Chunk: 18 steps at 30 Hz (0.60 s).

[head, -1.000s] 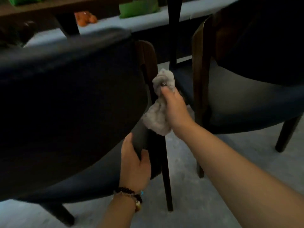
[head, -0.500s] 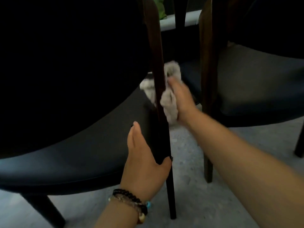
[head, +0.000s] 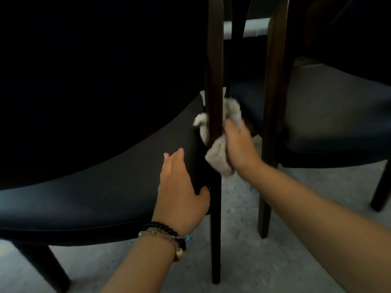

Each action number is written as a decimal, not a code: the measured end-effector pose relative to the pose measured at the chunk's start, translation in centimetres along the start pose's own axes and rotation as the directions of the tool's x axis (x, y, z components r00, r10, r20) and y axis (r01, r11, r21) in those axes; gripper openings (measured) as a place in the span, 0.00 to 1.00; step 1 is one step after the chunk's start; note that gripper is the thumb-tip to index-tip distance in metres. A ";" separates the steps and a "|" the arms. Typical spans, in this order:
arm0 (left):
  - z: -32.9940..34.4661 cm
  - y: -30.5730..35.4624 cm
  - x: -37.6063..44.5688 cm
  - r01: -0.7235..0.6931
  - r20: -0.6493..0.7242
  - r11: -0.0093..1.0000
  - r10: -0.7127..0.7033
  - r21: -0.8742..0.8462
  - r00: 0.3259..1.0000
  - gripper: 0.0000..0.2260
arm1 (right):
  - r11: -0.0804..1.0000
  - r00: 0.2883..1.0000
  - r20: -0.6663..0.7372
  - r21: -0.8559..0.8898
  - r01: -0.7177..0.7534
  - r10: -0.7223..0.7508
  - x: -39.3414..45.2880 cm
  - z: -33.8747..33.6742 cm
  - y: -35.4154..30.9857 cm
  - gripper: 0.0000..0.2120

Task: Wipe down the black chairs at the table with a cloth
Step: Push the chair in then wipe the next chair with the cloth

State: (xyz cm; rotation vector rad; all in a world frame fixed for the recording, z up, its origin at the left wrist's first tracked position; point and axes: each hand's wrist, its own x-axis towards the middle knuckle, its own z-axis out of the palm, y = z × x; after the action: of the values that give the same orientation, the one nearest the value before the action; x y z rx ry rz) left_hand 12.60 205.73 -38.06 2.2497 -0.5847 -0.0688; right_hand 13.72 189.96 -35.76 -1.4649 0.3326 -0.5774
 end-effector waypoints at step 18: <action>0.1 -2.0 1.9 0.073 -0.084 0.845 -0.137 -0.529 0.987 0.39 | 0.032 0.560 0.582 -0.676 0.736 -0.590 -1.1 -1.6 1.2 0.22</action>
State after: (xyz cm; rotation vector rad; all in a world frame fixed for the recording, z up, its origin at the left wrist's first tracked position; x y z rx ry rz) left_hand 15.01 206.00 -39.31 1.7311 -0.3239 -0.1327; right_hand 12.13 189.30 -37.29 -2.7956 -0.3435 -1.1689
